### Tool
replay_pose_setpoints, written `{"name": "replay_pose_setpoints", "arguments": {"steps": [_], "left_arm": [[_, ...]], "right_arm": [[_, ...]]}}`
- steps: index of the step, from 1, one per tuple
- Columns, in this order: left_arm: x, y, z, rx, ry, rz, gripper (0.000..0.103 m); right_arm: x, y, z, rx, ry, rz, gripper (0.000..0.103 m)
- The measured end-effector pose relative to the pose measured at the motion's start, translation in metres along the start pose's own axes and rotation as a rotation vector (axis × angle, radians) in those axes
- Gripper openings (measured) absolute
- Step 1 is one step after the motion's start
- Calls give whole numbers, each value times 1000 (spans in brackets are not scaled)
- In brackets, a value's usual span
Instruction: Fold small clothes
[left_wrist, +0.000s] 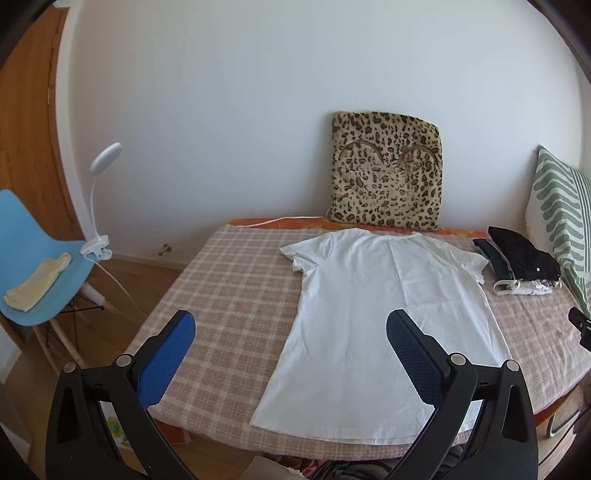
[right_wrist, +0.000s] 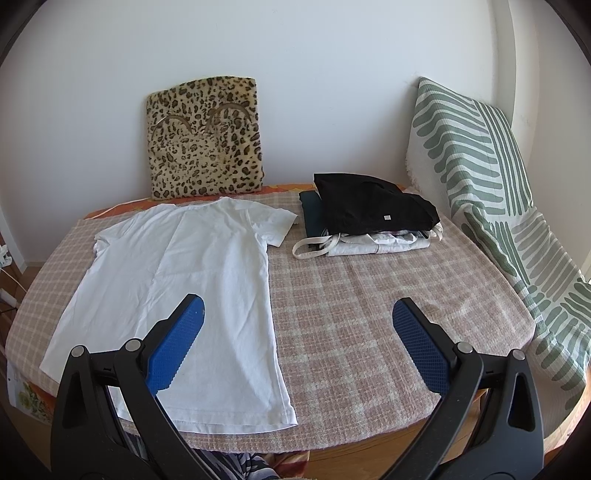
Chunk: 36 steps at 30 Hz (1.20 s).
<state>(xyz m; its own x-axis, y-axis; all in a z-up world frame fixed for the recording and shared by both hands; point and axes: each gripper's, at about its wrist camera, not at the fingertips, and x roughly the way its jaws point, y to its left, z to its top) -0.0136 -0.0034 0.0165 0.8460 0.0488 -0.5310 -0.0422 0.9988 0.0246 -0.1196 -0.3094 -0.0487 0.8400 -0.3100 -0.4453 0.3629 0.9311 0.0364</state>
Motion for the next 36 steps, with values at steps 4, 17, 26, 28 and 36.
{"name": "replay_pose_setpoints", "arguments": {"steps": [4, 17, 26, 28, 36], "left_arm": [[0, 1, 0, -1, 0, 1, 103], [-2, 0, 3, 0, -3, 0, 103], [-3, 0, 7, 4, -7, -1, 103], [-3, 0, 6, 6, -7, -1, 103], [-4, -1, 5, 7, -8, 0, 103]], "right_arm": [[-1, -2, -1, 3, -2, -3, 103], [-2, -3, -1, 4, -3, -3, 103], [-2, -4, 0, 4, -4, -3, 103], [-3, -4, 0, 4, -4, -3, 103], [-1, -3, -1, 5, -6, -2, 103]]}}
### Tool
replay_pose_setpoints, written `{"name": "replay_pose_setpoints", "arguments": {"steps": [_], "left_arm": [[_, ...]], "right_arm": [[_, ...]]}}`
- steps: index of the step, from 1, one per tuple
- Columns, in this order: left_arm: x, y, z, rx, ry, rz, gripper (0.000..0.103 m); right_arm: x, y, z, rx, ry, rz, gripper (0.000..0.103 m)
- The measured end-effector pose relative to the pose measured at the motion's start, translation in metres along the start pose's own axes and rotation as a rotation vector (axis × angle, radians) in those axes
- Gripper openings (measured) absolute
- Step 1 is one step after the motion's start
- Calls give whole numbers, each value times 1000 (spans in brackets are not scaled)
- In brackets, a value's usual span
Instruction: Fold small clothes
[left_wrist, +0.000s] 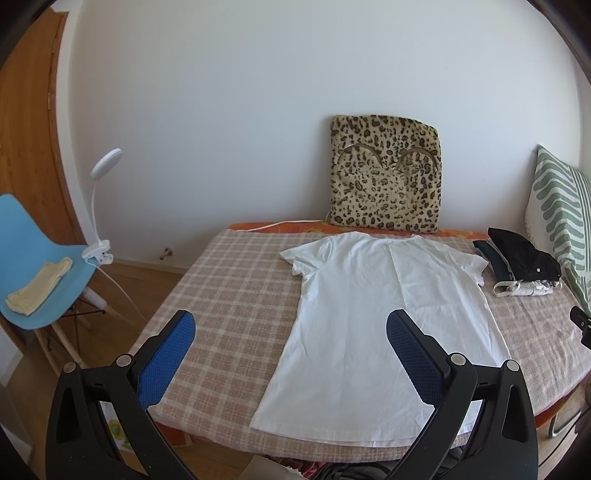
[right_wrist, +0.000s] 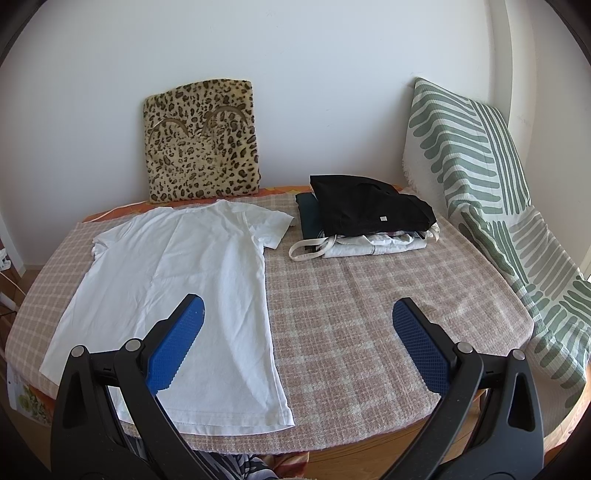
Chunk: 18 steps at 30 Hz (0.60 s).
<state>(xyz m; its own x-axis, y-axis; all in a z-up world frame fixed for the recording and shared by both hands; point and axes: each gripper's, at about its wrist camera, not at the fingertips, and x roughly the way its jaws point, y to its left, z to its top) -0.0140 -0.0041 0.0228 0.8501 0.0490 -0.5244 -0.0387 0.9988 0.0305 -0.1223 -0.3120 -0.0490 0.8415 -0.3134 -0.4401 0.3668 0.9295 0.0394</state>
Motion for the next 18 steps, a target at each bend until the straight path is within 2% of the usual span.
{"name": "replay_pose_setpoints", "arguments": {"steps": [9, 18], "left_arm": [[1, 1, -1, 6, 1, 14, 103], [10, 0, -8, 24, 4, 56, 103]], "right_arm": [[-2, 0, 5, -4, -7, 10, 103], [18, 20, 14, -44, -10, 49, 103]]}}
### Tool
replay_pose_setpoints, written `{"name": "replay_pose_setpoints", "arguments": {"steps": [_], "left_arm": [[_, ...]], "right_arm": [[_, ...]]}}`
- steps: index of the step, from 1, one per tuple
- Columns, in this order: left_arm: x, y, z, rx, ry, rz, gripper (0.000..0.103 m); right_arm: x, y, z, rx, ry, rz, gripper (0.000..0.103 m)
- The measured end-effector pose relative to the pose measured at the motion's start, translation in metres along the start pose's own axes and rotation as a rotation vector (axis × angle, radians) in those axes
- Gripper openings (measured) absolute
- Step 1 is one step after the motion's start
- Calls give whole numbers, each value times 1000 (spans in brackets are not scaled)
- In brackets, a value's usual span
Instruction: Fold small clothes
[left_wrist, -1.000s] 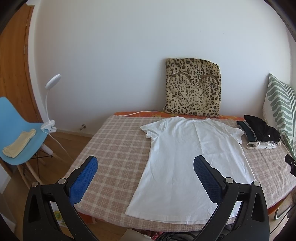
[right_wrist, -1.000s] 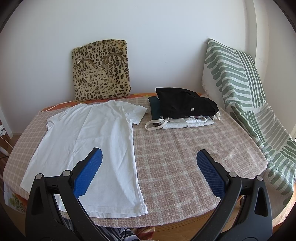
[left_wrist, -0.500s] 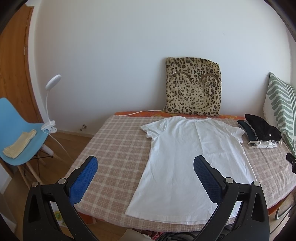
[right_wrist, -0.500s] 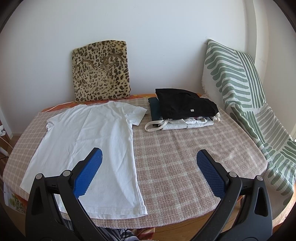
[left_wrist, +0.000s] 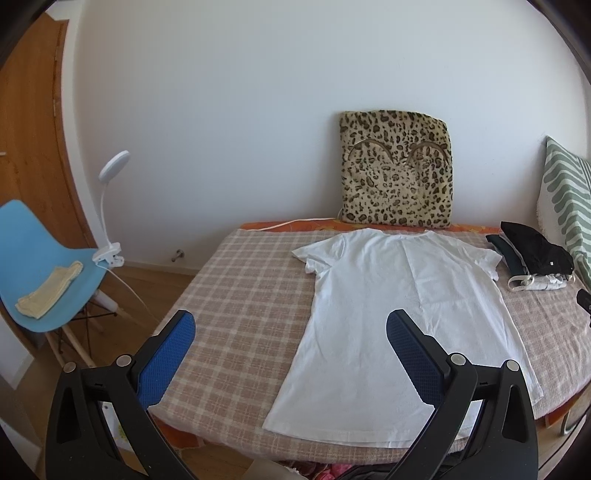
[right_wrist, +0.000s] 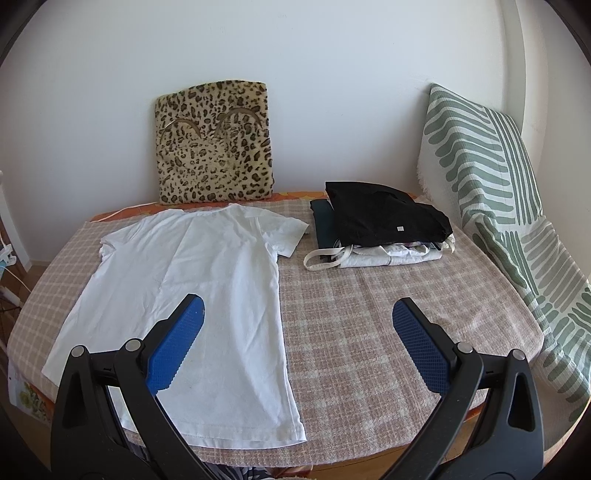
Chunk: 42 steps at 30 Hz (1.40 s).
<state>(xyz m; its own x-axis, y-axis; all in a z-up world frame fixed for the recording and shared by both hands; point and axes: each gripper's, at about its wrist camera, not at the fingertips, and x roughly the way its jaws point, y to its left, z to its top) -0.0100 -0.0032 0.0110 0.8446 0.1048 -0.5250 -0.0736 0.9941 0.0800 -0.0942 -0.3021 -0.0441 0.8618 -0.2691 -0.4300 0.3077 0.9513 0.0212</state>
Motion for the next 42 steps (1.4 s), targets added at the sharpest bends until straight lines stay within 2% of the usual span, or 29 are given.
{"name": "replay_pose_setpoints", "arguments": {"steps": [4, 8, 10, 13, 17, 18, 21, 22, 24, 26, 31, 36, 42], "left_arm": [[16, 18, -7, -40, 57, -46, 103], [36, 40, -19, -87, 129, -100, 103], [49, 49, -27, -85, 179, -110, 95], [64, 63, -42, -101, 237, -138, 87], [88, 79, -67, -172, 332, -230, 77], [91, 81, -74, -183, 351, -253, 69], [106, 82, -89, -211, 392, -308, 64], [111, 81, -93, -213, 403, -325, 59], [120, 80, -100, -220, 418, -347, 52], [126, 78, -107, -230, 429, -366, 52], [137, 75, -122, -224, 453, -402, 42], [136, 73, -125, -202, 447, -403, 39], [130, 75, -126, -212, 422, -420, 35]], "right_arm": [[9, 17, 9, -49, -6, 54, 103], [24, 39, 19, -76, 15, 165, 103], [35, 54, 26, -90, 30, 229, 102], [56, 82, 38, -104, 70, 286, 90], [94, 131, 56, -106, 176, 397, 84], [105, 145, 60, -113, 201, 420, 82], [134, 188, 71, -137, 256, 464, 79], [141, 201, 74, -147, 267, 473, 78], [157, 232, 82, -180, 291, 499, 74], [173, 259, 89, -208, 310, 519, 70], [216, 324, 101, -264, 339, 549, 69], [256, 376, 101, -316, 378, 551, 67], [299, 420, 92, -341, 442, 533, 67]]}}
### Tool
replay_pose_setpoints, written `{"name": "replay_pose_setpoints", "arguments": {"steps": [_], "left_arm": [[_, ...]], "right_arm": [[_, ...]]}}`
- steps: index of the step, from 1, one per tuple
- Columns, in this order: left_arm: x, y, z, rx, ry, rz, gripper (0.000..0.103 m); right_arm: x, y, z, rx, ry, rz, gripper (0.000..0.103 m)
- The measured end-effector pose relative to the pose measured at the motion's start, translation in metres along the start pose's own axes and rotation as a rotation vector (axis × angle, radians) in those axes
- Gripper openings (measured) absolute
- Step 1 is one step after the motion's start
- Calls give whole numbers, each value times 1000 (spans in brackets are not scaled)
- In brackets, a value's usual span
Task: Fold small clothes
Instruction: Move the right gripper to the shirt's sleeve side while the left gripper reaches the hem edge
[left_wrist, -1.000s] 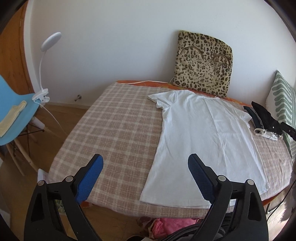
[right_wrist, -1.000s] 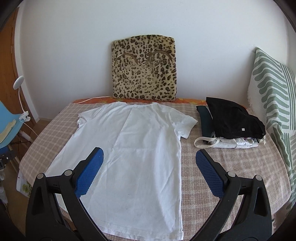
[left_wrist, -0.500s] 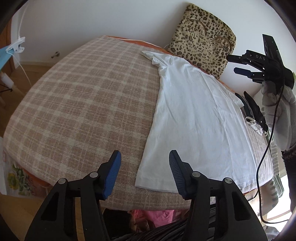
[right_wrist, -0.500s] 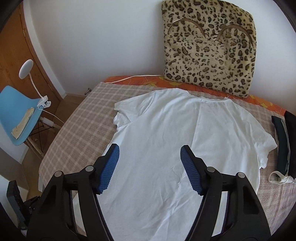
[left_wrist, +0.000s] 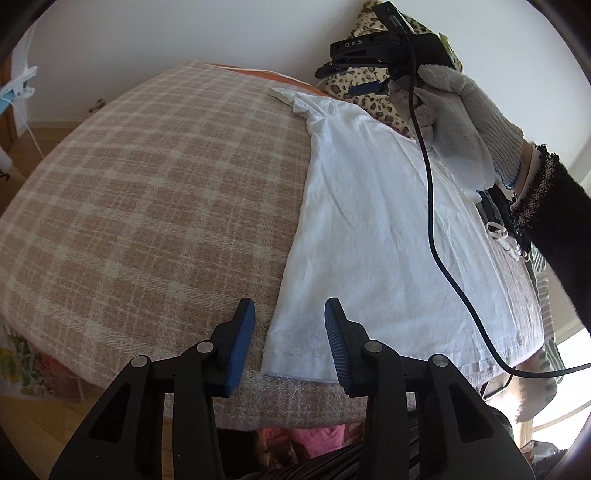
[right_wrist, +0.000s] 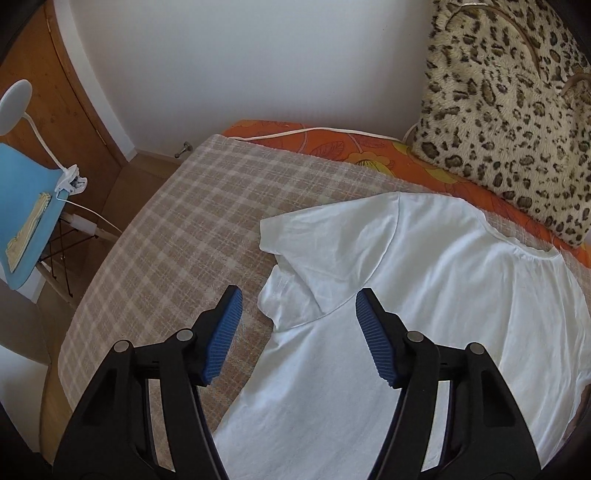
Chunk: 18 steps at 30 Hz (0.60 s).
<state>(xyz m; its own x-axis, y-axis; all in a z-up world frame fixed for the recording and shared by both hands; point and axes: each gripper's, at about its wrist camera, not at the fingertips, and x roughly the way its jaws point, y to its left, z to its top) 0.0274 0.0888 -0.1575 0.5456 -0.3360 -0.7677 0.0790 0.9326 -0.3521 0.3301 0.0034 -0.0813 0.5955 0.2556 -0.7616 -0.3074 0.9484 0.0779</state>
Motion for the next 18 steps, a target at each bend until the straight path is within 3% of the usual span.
{"name": "replay_pose_setpoints", "arguments": {"steps": [10, 18], "left_arm": [[7, 2, -1, -20, 11, -99, 11], [2, -3, -1, -36, 23, -169, 6]], "right_arm": [[67, 25, 24, -83, 56, -119, 67], [90, 11, 33, -67, 128, -151, 67]]}}
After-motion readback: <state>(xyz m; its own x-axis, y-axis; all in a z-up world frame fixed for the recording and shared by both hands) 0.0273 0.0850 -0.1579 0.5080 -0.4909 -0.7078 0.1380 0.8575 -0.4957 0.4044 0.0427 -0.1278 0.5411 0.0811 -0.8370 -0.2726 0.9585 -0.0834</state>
